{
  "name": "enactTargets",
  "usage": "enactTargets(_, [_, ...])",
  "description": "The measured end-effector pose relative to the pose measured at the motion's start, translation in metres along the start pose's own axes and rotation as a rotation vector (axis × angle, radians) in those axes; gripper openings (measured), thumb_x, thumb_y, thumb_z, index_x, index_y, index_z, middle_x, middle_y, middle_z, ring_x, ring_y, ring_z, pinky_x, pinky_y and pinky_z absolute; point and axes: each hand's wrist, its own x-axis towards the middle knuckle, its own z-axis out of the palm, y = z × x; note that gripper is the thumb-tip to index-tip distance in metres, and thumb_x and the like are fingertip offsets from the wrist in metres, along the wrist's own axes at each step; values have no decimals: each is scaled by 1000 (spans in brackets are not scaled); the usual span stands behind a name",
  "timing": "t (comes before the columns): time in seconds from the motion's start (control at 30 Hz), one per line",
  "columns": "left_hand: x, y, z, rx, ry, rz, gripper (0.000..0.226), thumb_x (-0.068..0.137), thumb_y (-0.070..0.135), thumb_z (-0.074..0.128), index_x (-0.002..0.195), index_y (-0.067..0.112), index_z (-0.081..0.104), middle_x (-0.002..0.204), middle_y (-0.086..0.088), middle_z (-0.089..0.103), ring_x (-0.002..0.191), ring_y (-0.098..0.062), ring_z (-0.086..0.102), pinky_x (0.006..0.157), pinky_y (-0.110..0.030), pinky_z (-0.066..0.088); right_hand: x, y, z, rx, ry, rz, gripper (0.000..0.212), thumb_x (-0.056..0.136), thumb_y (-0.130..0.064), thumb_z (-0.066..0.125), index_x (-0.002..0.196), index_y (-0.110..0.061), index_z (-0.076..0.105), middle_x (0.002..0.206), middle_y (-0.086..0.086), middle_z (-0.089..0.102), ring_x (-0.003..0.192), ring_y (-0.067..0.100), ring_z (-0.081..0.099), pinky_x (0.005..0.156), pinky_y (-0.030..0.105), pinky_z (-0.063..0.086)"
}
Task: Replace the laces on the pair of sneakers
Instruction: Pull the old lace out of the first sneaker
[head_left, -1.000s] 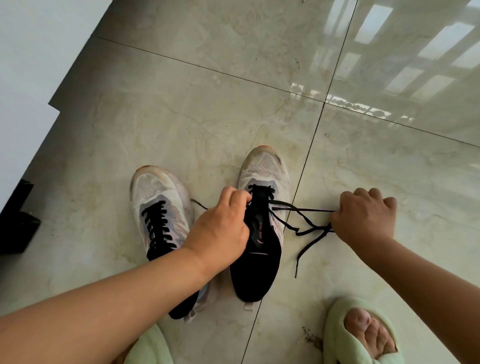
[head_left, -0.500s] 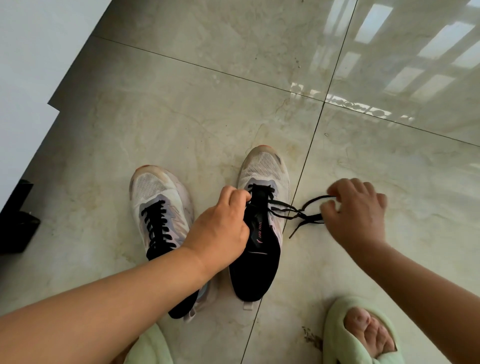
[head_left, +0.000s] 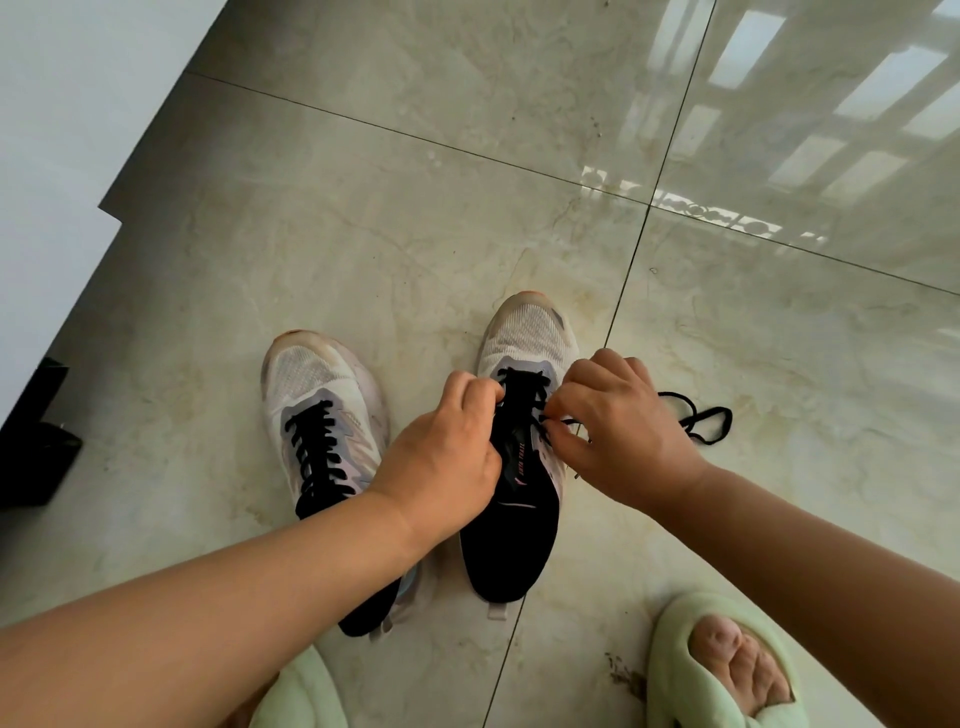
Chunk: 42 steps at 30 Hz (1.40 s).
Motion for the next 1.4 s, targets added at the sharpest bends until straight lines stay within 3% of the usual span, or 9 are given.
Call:
enactTargets(0.23, [1,1,-1,1,-1,-4,40,84,11,48,124,13,42,121,-3,40,78,-26,60,62,-29,43,7,-1,2,-139,-20,-32,18,67,-5,68,59,-4,52,62,10,50,65,30,50,62,38,39])
enactTargets(0.37, [1,1,-2,4,-7,-3,40,85,10,46,124,14,42,121,-2,39,76,-25,59,64,-32,46,-3,21,8,-178,-57,60,16,69,-6,67,61,-4,54,65,10,51,70,30,49,66,38,38])
enactTargets(0.47, [0,1,-2,-3,-6,-6,40,84,9,46,124,14,42,120,-2,39,77,-25,59,66,-34,48,-18,51,10,-248,-148,171,12,80,-16,56,73,-8,56,76,4,48,82,24,41,76,32,28])
enactTargets(0.6, [0,1,-2,-12,-2,-5,39,84,9,46,122,13,44,120,-3,41,79,-26,60,67,-37,50,-34,75,10,-251,-151,336,15,84,-19,52,77,-8,59,81,3,52,84,21,38,76,31,26])
enactTargets(0.8, [2,2,-1,-9,-8,2,38,84,9,46,122,13,44,120,-3,41,80,-26,60,68,-35,49,-43,81,14,-180,-141,388,13,83,-18,54,75,-8,60,77,1,52,81,20,40,73,28,24])
enactTargets(0.93, [2,3,-1,-6,-7,1,38,83,9,46,121,13,44,119,-4,42,79,-27,60,69,-38,49,-39,72,6,-11,-21,320,2,77,-13,61,78,-14,59,79,-5,50,82,18,42,76,28,24])
enactTargets(1.07, [1,3,-1,-4,-6,2,39,83,9,47,122,13,44,119,-4,42,80,-28,60,70,-39,50,-23,43,-1,171,99,231,10,76,-22,62,85,-17,65,84,-9,53,86,16,46,79,30,28])
enactTargets(1.23, [2,4,-2,-2,-9,-5,39,84,10,47,122,14,43,119,-3,41,81,-28,60,70,-39,49,-7,19,0,195,-28,82,6,76,-15,72,80,-14,68,81,-2,59,82,22,48,74,36,38])
enactTargets(1.4, [2,3,-1,-2,-6,-2,38,84,11,48,121,14,44,118,-3,42,78,-28,60,66,-37,48,-4,11,-3,73,16,14,16,72,-13,71,82,-11,59,84,3,54,78,24,47,72,31,33])
